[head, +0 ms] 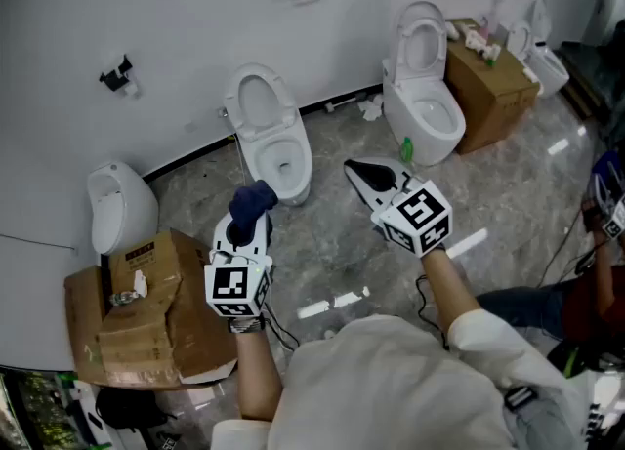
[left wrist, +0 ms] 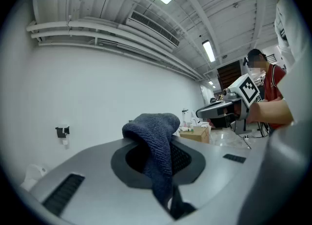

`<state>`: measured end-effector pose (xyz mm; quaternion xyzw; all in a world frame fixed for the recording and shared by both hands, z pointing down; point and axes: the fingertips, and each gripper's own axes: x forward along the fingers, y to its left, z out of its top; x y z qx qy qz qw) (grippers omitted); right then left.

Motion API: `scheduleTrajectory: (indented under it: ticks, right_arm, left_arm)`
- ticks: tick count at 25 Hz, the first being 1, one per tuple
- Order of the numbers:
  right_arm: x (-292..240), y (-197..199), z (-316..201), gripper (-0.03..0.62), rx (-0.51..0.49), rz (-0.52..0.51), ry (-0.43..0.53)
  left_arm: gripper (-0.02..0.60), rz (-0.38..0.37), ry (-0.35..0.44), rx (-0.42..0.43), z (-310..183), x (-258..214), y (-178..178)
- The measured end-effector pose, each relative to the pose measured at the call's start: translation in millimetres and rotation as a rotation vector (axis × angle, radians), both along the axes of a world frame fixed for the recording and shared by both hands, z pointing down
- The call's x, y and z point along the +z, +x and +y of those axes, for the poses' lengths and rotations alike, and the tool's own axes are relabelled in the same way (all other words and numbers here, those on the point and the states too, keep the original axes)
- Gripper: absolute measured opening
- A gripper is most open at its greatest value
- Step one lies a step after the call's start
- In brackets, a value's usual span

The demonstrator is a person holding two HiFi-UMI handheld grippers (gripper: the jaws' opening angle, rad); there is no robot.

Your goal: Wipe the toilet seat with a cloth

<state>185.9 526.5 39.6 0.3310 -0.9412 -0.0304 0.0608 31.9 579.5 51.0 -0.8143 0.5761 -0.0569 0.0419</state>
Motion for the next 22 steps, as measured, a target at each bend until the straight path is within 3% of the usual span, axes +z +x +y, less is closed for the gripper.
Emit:
scheduleTrajectory:
  ticks: [10,22]
  right_arm:
    - [-10,11,-11,0.023,-0.079,-0.172,-0.057]
    - [-2,30,-46,0.023,-0.111,-0.124,-0.038]
  left_arm:
    - [0.037,-0.008,-0.024,-0.03,-13,2,7]
    - [0.037,0.021,-0.023,-0.111,-34,9,19]
